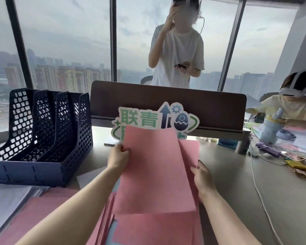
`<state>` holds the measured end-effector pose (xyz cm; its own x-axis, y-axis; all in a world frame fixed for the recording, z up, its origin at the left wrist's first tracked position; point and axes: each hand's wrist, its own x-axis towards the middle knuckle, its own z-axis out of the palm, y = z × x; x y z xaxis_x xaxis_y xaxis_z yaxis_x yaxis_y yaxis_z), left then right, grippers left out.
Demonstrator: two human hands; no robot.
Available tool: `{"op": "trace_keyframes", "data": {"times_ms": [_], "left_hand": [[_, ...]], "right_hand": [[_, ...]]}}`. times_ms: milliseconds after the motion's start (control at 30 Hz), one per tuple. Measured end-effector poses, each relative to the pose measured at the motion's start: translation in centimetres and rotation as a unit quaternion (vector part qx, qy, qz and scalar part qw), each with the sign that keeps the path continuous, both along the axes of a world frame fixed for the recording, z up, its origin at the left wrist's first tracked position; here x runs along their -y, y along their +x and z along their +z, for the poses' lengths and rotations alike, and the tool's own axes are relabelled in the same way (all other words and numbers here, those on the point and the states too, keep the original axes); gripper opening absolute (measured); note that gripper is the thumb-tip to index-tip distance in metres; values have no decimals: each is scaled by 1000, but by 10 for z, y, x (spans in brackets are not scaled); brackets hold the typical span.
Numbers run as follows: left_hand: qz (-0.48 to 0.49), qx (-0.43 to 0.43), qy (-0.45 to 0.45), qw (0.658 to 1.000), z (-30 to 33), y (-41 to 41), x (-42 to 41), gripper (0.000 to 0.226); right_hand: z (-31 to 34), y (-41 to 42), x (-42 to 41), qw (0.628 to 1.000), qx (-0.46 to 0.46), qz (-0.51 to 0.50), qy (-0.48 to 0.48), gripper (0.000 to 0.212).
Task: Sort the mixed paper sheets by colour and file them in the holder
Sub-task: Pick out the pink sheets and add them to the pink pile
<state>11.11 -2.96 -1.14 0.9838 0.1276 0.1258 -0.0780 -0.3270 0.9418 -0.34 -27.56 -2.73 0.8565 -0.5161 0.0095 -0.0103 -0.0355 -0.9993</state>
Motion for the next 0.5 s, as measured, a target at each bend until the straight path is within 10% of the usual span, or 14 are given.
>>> {"op": "trace_keyframes", "data": {"times_ms": [233, 500], "left_hand": [[-78, -49, -141, 986, -3, -20, 30, 22], [-59, 119, -296, 946, 70, -48, 28, 27]], "right_hand": [[25, -3, -17, 994, 80, 6, -70, 33], [95, -17, -36, 963, 224, 0, -152, 14]]}}
